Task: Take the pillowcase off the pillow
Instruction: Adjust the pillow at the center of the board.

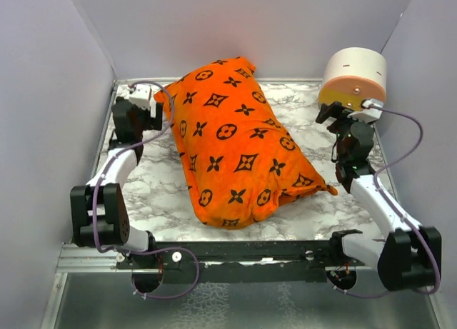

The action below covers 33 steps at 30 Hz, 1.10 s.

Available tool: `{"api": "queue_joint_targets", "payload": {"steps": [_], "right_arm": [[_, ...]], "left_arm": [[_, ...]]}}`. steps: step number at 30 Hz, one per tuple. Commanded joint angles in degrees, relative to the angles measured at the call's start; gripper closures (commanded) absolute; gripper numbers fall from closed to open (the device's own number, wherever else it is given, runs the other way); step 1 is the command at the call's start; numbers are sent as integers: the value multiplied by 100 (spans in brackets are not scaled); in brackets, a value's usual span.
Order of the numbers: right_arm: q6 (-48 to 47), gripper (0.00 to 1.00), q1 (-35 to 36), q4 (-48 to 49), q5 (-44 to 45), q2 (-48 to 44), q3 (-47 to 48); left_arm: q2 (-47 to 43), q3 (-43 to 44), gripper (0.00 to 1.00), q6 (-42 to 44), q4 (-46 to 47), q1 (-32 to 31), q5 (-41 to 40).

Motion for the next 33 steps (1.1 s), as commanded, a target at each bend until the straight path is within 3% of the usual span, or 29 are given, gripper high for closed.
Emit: {"api": "queue_joint_targets", "payload": {"steps": [1,4,6,11,16,20,26,30,33], "right_arm": [[1619,1,-198,-2137,-1437,-1099,268],[1476,0,-125,-2101,-2979,-1613,185],[1114,0,466,-3030,-2928,-1623,618],[243,0,3403,-4195,-427,-1920,1035],[507,0,5292,-4657,875,-1395,1188],[829,0,6722,-4914,1884,-468,1591],[2236,2,7121,-6393,1981,911,2354],[3088,5,7054,-6816,2134,455,1681],[3660,8,6555,-7132,2085,-269,1107]], "left_arm": [[-432,1300,1,1150,-4041,311,1427],[-777,1768,1,1894,-5548,508,2338],[-1025,1901,1,2351,-6330,513,2584],[-1638,1840,1,2707,-6977,509,2595],[-1863,1634,1,2851,-7042,509,2239],[-1722,1545,1,2802,-6763,514,2049],[-1388,1758,2,2486,-6329,510,2036],[-1162,1981,3,2225,-5995,513,2072],[-862,2334,1,1973,-5881,480,2065]]}}
